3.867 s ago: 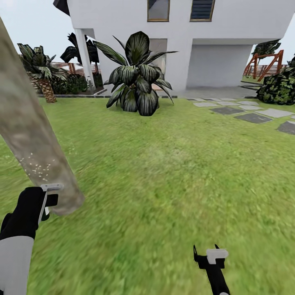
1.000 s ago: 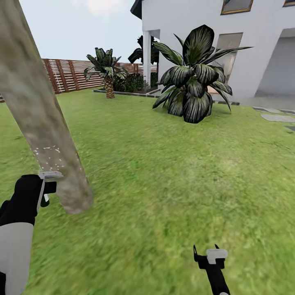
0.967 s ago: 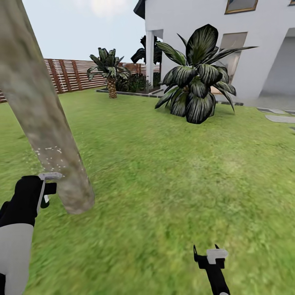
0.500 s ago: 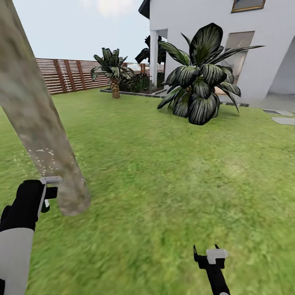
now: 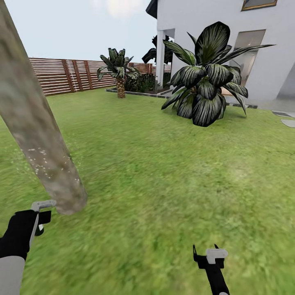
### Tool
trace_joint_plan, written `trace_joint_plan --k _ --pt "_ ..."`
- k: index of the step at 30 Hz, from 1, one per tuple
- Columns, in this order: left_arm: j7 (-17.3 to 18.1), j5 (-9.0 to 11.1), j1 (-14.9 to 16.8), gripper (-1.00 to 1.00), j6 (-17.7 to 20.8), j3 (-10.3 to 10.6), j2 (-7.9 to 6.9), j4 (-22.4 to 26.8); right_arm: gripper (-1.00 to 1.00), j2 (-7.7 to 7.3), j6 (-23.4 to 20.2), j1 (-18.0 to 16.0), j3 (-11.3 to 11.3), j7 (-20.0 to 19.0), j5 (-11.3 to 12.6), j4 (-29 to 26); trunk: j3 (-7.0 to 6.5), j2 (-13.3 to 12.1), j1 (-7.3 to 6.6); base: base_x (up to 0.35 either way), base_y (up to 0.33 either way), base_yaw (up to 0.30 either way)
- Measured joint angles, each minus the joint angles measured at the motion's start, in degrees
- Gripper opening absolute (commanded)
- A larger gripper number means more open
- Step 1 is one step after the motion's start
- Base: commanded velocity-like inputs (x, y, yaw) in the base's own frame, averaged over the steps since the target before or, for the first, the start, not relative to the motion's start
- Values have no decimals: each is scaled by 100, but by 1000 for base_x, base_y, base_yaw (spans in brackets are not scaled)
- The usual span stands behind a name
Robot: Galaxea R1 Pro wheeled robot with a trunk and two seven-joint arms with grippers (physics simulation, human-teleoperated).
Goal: In the garden, pick up the pesticide atomizer on the floor and spray pesticide onto both trees until each tree trunk is fully covered.
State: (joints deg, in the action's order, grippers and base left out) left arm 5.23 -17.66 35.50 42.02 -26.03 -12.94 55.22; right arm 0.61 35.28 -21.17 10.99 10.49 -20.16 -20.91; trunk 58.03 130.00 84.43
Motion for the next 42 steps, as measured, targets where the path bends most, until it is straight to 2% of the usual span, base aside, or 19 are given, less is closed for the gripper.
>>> trace_joint_plan --k 13,29,42 --pt "-6 -7 1 -100 -105 -12 11 -21 100 -1 5 -2 7 0 3 8 0 0 0 214 -202 10" --pt "-12 -16 1 -100 -89 -21 -11 -3 100 -5 5 -1 9 1 3 17 0 0 0 187 -228 255" --pt "-6 -7 1 -100 -89 -24 -1 -3 100 -3 5 -1 9 0 3 17 0 0 0 185 -220 17"
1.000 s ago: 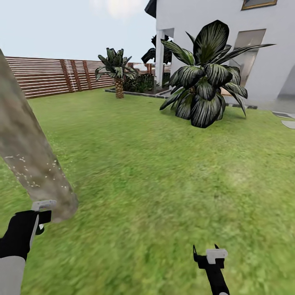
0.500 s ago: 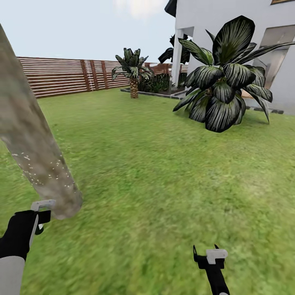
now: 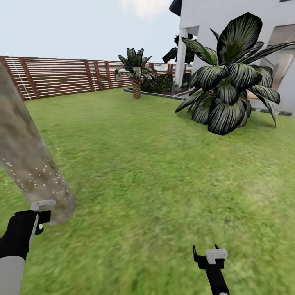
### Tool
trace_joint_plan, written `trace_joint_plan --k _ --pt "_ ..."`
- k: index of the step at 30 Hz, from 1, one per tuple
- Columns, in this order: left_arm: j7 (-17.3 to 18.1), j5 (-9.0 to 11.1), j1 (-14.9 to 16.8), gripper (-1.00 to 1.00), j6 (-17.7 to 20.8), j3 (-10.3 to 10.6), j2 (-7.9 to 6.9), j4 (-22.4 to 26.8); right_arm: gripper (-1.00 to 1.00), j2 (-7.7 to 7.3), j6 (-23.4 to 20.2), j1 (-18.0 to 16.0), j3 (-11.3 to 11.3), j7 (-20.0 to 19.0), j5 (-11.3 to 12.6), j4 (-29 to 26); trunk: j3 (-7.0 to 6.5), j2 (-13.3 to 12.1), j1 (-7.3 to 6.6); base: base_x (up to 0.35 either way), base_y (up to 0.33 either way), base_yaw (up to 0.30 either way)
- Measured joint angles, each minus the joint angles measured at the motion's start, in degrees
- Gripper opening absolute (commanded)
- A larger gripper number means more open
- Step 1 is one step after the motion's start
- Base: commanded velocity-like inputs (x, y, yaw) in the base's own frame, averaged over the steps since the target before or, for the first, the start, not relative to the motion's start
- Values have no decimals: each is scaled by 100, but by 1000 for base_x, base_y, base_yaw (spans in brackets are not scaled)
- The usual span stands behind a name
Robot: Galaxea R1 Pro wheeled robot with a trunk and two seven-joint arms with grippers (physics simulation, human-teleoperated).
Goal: In the garden, pick up the pesticide atomizer on the floor and spray pesticide onto both trees until each tree trunk is fully covered.
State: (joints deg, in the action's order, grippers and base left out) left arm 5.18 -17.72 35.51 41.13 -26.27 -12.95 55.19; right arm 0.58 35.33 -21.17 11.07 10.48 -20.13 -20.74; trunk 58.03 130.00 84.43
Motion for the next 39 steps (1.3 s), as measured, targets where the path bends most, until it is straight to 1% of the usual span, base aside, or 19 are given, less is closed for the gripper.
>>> trace_joint_plan --k 4,6,9,11,12,13,15,17,19,21,22,23,24,25,28,31,34,39 --pt "1 -6 0 -100 1 3 -15 -19 100 -3 0 -1 0 2 0 -6 0 0 0 25 -260 157" --pt "4 0 0 -100 3 -132 -35 6 100 1 -5 -1 -6 -2 0 53 0 0 0 2 -99 266" --pt "15 0 15 -100 4 -189 -55 63 100 3 -2 -1 -1 -2 1 128 0 0 0 0 -27 274" --pt "31 -33 78 -100 51 -203 -148 84 100 3 -2 -1 0 -2 1 146 0 0 0 0 -3 276" --pt "35 -45 127 -100 73 -199 -245 86 100 0 -2 -1 1 -2 1 148 0 0 0 0 -1 277" --pt "36 -39 249 -100 122 -185 -324 83 100 -3 -2 -1 1 -2 1 148 -1 0 0 0 -1 277" --pt "37 -15 546 -100 323 -140 -384 77 100 -5 -1 -1 1 -2 1 149 -1 0 0 0 0 277" --pt "58 -3 660 -100 449 -129 -396 82 100 -5 0 -1 1 -3 1 149 0 0 0 0 0 276" --pt "79 21 782 -100 497 -48 -367 76 100 -5 -1 -1 1 -3 1 149 0 0 0 0 0 242" --pt "96 54 877 -100 534 347 -342 77 100 -4 -1 -1 1 -3 1 149 0 0 0 0 0 64" --pt "97 36 900 -100 602 453 -338 87 100 -2 0 -1 0 -1 0 149 0 0 0 0 0 22" --pt "103 33 964 -100 769 527 -340 94 100 -2 -2 0 0 -2 0 149 0 0 0 0 0 9" --pt "124 31 1100 -100 1006 583 -352 91 100 -2 -4 0 0 -2 0 149 -1 0 0 0 0 3" --pt "193 39 1214 -100 1169 616 -361 92 100 1 -1 -1 0 -2 -1 149 -1 0 0 0 0 2" --pt "304 18 1343 -100 1254 637 -358 99 100 -4 0 -1 0 -3 0 149 0 0 0 0 0 0" --pt "330 1 1363 -100 1271 635 -386 191 100 -5 0 -1 0 -3 0 149 0 0 0 71 -6 0" --pt "331 3 1351 -100 1274 632 -393 319 100 -6 0 -1 0 -3 0 149 0 0 0 255 -71 0" --pt "327 1 1337 -100 1275 632 -385 342 100 -6 0 -1 0 -3 0 149 0 0 0 259 -149 0"
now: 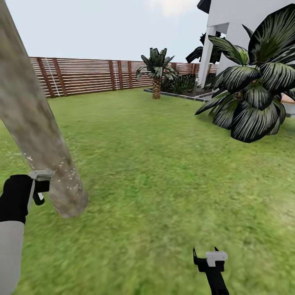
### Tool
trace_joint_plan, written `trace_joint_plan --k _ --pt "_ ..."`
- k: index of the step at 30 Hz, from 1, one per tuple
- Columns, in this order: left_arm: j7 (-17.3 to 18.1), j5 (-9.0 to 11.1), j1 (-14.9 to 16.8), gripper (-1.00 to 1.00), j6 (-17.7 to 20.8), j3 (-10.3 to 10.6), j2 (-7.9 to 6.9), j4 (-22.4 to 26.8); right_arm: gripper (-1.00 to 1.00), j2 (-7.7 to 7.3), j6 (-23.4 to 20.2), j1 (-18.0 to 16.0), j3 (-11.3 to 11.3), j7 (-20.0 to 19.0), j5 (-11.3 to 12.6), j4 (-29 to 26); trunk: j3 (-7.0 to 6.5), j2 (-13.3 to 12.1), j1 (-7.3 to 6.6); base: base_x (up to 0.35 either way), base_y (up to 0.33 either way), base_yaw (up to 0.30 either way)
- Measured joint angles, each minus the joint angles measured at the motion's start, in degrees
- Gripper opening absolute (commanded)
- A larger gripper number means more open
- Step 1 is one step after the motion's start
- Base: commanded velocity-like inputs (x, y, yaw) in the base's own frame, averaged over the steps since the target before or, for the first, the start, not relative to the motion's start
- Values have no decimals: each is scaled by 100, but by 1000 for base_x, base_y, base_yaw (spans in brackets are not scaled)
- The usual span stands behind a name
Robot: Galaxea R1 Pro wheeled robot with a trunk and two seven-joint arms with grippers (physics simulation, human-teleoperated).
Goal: In the garden, pick up the pesticide atomizer on the floor and spray pesticide onto both trees until each tree trunk is fully covered.
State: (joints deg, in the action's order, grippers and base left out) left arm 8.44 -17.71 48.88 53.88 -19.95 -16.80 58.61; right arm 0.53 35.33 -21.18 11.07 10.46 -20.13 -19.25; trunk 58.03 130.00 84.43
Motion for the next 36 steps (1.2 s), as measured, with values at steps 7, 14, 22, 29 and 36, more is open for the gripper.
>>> trace_joint_plan --k 7,14,22,29,36 --pt "0 -9 -2 -100 0 0 -22 1 100 0 0 0 0 0 0 0 0 0 0 27 -250 0" --pt "-2 -16 58 -100 -8 -6 -28 48 100 0 0 0 0 0 1 0 0 0 0 -55 -60 192" --pt "-18 -18 37 -100 107 8 -18 324 100 0 0 0 0 0 -3 0 0 0 0 64 -72 185" --pt "-18 -23 17 -100 114 9 0 326 100 0 0 0 0 0 0 0 0 0 0 176 -214 4" --pt "-18 -18 11 -100 107 25 3 326 100 0 0 0 0 0 0 0 0 0 0 154 -236 0"
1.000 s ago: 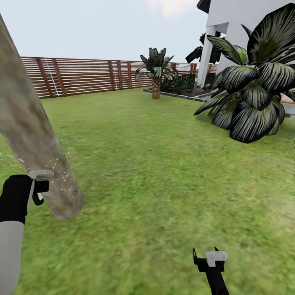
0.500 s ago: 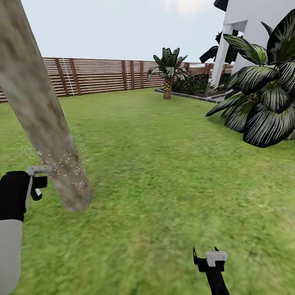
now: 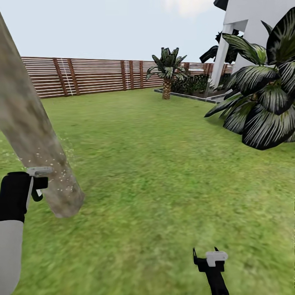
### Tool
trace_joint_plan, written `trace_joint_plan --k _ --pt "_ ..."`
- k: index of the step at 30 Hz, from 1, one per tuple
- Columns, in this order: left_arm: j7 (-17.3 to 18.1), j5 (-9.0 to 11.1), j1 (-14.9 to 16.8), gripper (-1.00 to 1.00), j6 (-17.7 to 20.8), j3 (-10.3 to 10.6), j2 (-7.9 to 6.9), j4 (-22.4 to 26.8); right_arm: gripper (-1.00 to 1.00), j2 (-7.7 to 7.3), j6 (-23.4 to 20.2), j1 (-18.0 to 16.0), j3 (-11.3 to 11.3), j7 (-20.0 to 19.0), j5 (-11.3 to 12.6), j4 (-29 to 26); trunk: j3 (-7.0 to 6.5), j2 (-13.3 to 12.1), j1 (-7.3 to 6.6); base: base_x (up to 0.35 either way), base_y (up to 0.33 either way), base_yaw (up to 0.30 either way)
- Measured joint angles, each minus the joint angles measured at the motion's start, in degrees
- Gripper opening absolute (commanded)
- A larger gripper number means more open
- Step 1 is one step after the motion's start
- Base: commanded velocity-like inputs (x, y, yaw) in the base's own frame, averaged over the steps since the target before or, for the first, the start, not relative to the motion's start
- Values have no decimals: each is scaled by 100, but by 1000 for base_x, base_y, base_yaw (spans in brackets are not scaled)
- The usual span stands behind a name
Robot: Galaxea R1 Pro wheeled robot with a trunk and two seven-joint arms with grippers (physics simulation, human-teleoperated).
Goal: In the garden, pick up the pesticide atomizer on the floor and spray pesticide onto both trees until each tree trunk is fully covered.
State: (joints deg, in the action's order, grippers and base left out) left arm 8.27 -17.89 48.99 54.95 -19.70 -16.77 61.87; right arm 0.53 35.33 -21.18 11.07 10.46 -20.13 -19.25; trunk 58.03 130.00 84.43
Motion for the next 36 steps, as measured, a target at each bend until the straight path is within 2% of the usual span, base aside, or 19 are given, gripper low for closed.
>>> trace_joint_plan --k 8,15,23,24,25,30,34,36 --pt "8 -13 -51 -100 -24 -11 -2 -72 100 0 0 1 0 0 0 0 0 0 0 72 -264 0" --pt "34 33 -561 -100 -79 -75 -2 -108 100 0 0 1 0 0 0 0 0 0 0 -32 -268 0" --pt "28 25 -610 -100 -147 -131 -9 -635 100 0 0 0 0 0 0 0 0 0 0 -222 -185 0" --pt "26 25 -611 -100 -332 -141 -10 -776 100 0 0 0 0 0 0 0 0 0 0 -331 -11 0" --pt "9 30 -612 -100 -715 -161 -10 -1050 100 0 0 1 0 0 0 0 0 0 0 -305 -4 0" --pt "17 47 -611 -100 -1077 -222 -4 -1605 100 0 0 1 0 0 0 0 0 0 0 -80 -1 39" --pt "32 51 -612 -100 -1780 -219 -2 -2165 100 0 0 0 1 0 -7 1 0 0 0 -4 0 241" --pt "35 51 -612 -100 -2281 -219 -1 -2642 100 0 0 0 1 0 -8 5 0 0 0 -1 0 273"
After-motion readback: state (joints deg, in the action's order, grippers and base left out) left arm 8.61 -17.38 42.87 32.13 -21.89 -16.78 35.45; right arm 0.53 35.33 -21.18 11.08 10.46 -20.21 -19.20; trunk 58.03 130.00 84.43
